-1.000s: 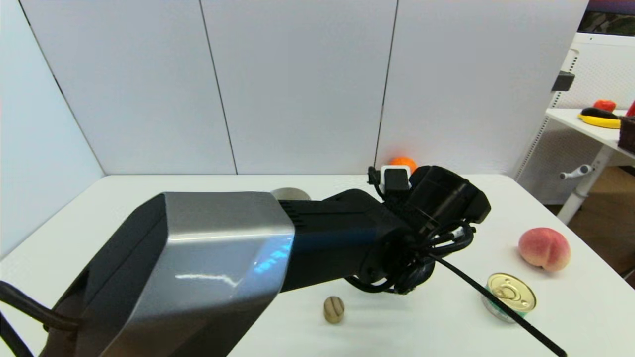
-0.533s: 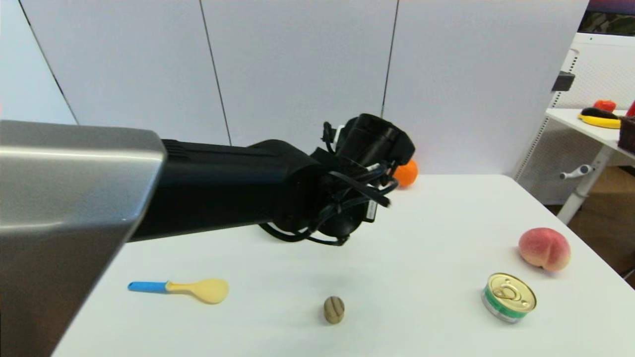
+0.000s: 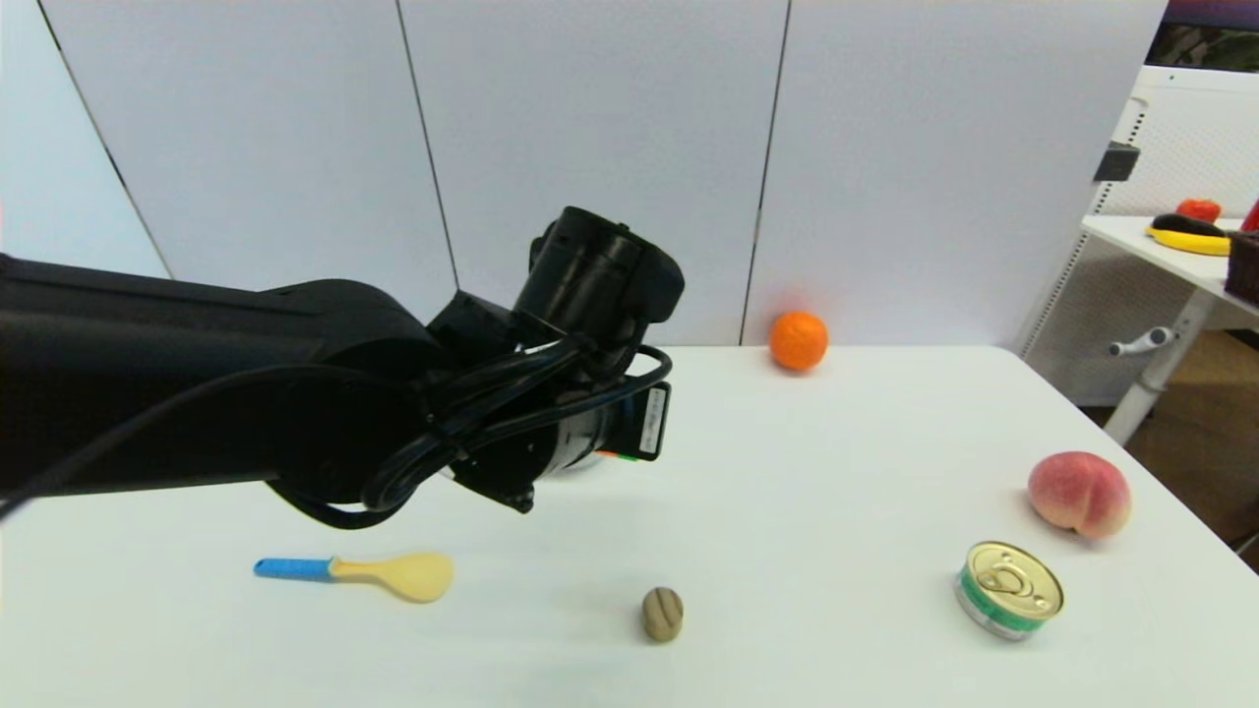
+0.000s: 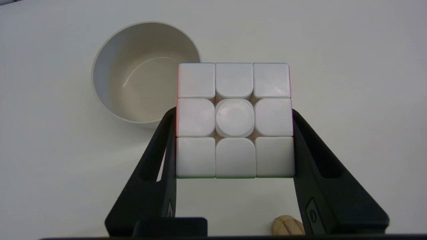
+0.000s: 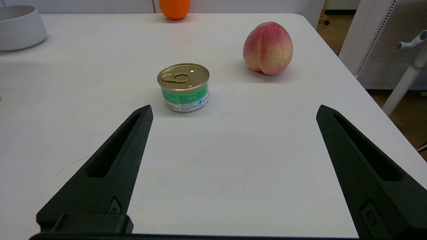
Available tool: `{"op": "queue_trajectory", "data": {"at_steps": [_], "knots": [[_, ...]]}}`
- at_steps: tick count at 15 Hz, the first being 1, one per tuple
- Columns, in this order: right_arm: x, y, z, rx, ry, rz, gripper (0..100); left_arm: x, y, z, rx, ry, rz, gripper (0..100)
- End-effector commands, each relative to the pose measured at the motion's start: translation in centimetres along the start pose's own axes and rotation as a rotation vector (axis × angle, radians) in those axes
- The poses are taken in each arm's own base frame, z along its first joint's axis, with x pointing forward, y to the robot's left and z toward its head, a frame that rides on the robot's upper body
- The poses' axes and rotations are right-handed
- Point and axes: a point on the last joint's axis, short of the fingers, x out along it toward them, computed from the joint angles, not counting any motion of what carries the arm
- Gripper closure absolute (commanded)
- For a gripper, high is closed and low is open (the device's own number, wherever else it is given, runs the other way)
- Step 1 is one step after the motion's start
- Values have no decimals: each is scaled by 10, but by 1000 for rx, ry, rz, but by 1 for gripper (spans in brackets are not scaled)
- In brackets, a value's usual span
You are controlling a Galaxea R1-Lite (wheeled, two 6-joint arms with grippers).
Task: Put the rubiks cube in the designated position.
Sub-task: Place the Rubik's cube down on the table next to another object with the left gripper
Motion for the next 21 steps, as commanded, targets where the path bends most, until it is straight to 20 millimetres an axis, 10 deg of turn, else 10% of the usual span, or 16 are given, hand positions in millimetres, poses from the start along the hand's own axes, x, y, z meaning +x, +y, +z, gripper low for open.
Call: {"op": "queue_trajectory", "data": {"at_steps": [1,10,21], "knots": [[0,0,0,-1,1,0,0,-15,14,-21,-20,-33,-9,100],[0,0,0,1,1,0,0,2,27,-84,-12,-3,6,100],[0,0,0,-1,1,-1,0,29,28,-85,-18,18,50,100]]}}
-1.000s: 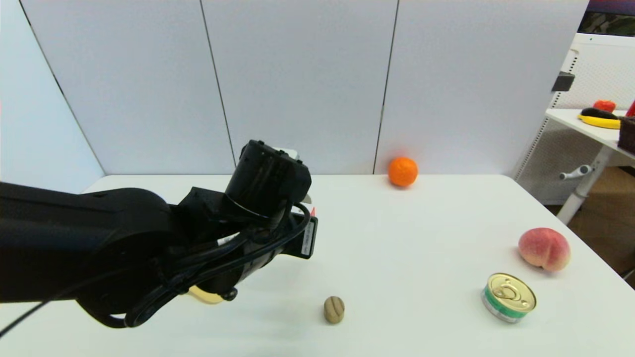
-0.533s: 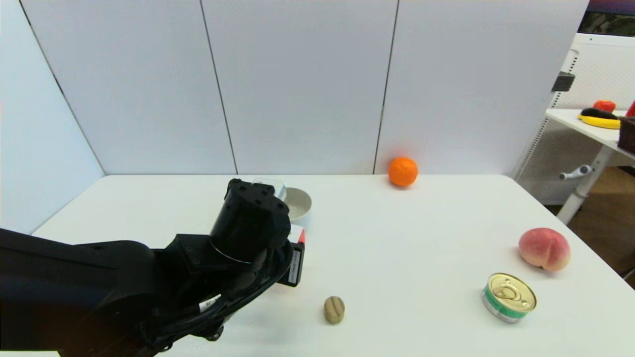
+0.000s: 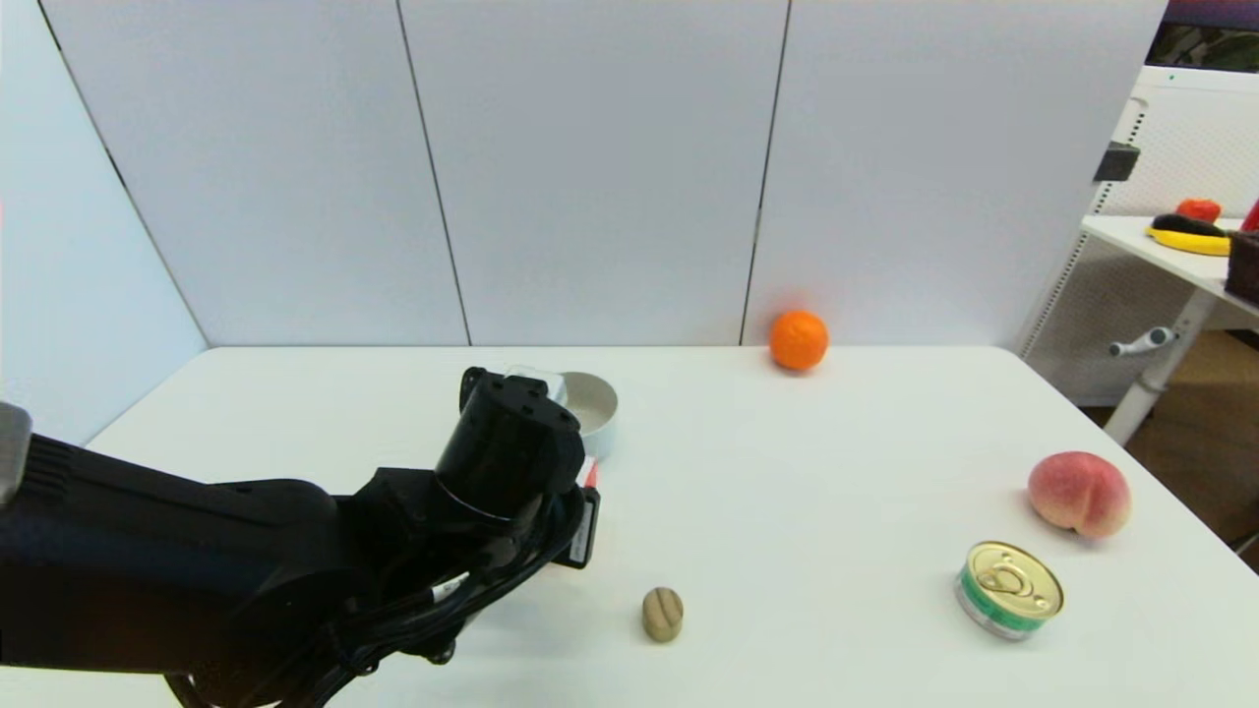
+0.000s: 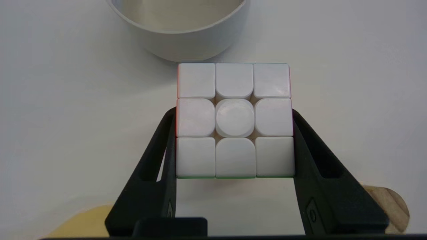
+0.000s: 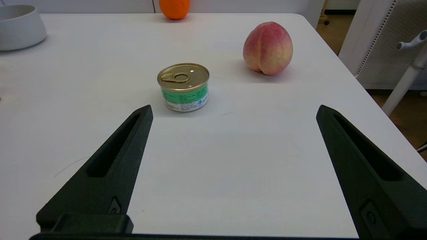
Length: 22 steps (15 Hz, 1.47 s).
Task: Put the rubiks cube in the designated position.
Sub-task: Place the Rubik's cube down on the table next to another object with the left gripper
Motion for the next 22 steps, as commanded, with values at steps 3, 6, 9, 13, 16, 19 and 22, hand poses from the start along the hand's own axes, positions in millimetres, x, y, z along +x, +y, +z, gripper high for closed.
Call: {"op": "queue_trajectory", "data": {"at_steps": [3,6,9,13,16,19,22], "knots": [[0,0,0,-1,1,-1,0,15,-2,4,-11,3,18,100],[0,0,0,1,1,1,0,19,-2,2,-9,10,25,100],[0,0,0,1,1,1,0,23,-4,1,-8,16,29,100],[0,0,0,1,3,-1,0,25,-4,0,-9,18,29,100],[0,0,0,-1,1,-1,0,24,-4,1,-9,16,30,100],[0,0,0,-1,1,1,0,23,-3,1,-11,11,43,0],[0,0,0,1,1,1,0,22,-3,1,-13,7,53,0]]}}
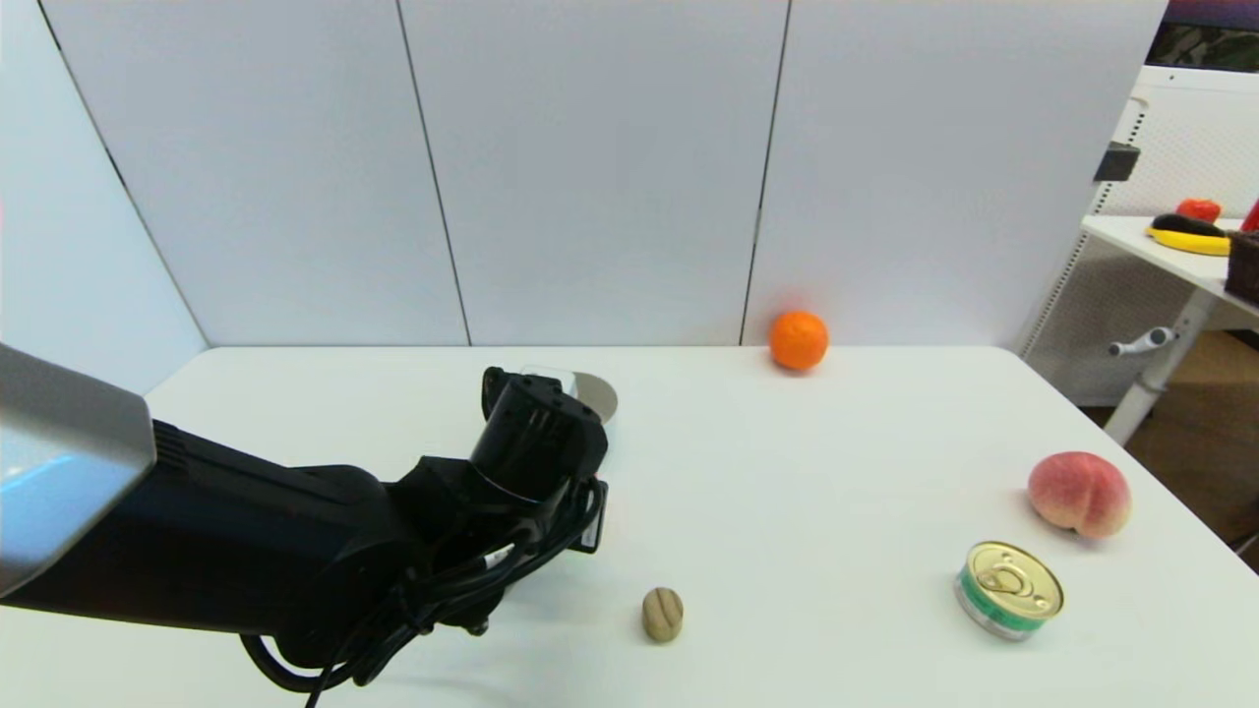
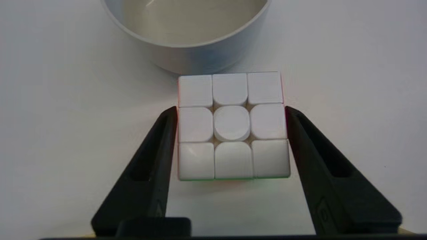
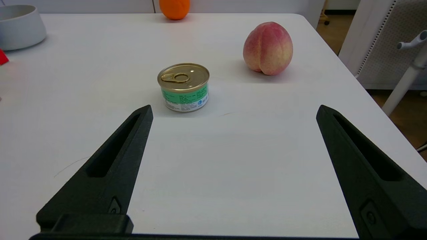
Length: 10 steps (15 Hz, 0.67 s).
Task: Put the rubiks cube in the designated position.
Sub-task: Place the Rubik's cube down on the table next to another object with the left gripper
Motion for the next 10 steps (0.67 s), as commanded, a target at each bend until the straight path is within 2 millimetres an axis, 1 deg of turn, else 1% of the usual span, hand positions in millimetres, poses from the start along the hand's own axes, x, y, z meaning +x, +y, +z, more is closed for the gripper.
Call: {"op": "queue_trajectory", "data": {"at_steps": [1,3,5,6,7,10], "knots": [[0,0,0,-1,2,-1,0,-1,1,1,-6,-5,5,0],[0,0,0,0,2,0,0,-8,3,6,-13,-23,0,0],[0,0,0,-1,2,-1,0,-27,8,16,-21,-55,-17,0],[0,0,0,-1,3,0,0,-40,11,23,-27,-81,-38,0],[0,0,0,0,2,-1,0,-63,15,31,-28,-120,-70,0],[0,0,0,-1,2,-1,0,-112,29,41,-24,-203,-122,0]]}}
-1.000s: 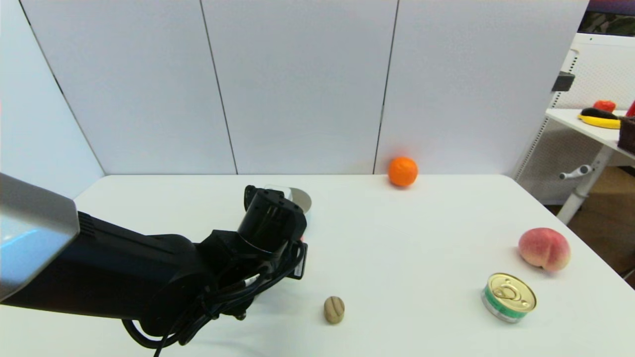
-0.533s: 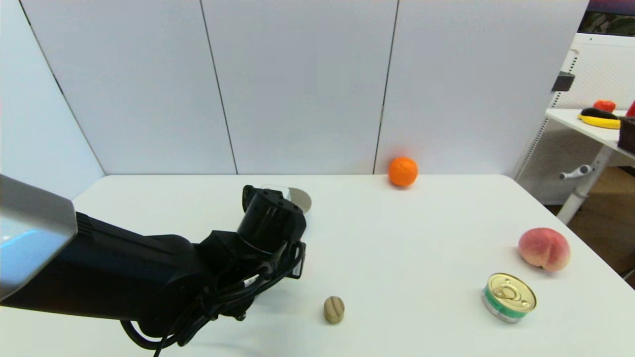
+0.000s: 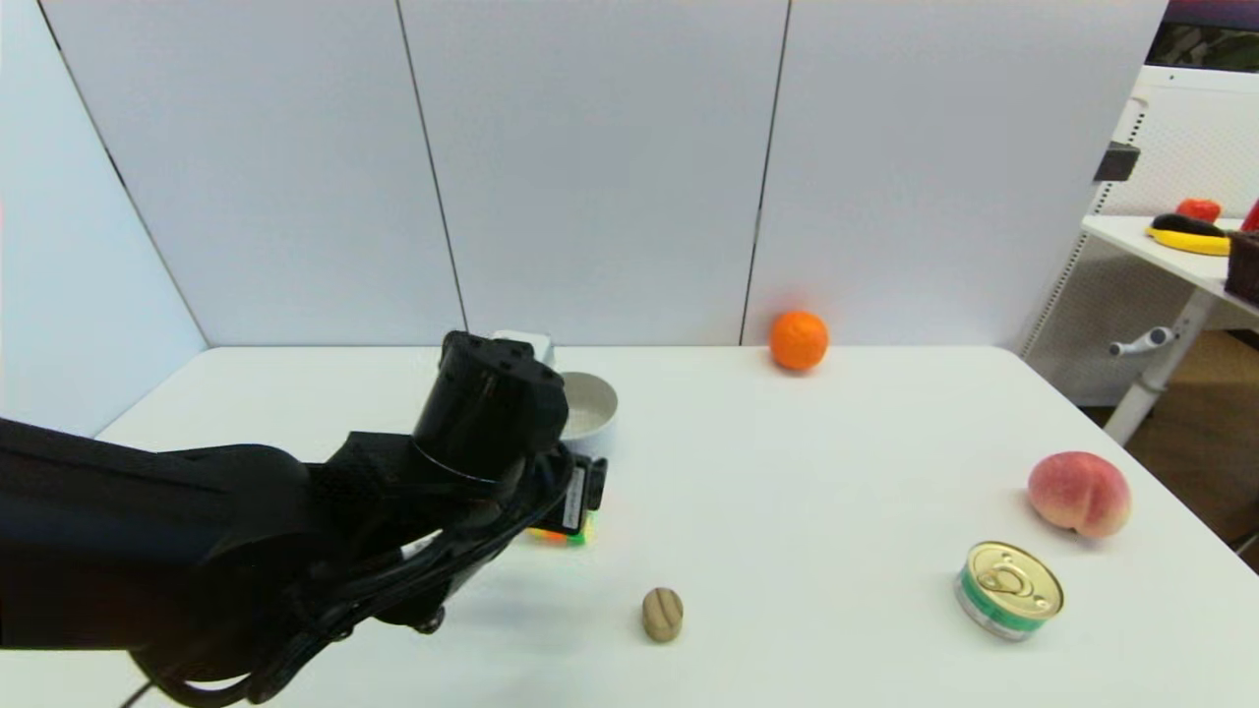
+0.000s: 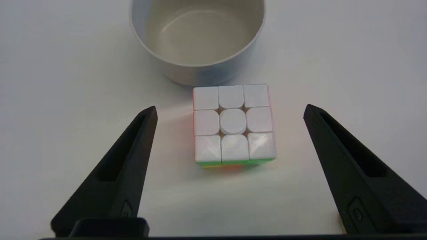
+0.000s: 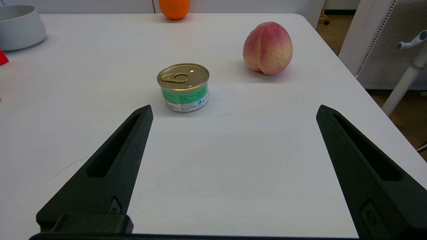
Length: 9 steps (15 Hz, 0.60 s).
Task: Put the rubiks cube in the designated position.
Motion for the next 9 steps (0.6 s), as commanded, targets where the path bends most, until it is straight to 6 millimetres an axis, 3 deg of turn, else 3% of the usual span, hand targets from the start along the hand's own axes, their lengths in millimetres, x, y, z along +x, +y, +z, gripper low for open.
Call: {"op": "queue_trajectory", "data": {"at_steps": [1,2,6,9], "knots": [[0,0,0,-1,1,1,0,-85,23,29,-11,-177,-87,0],[0,0,0,1,1,-1,0,-102,33,32,12,-215,-90,0],[0,0,0,1,1,-1,0,-167,106,24,25,-311,-3,0],[0,0,0,-1,1,1,0,-206,139,12,66,-371,-56,0]]}}
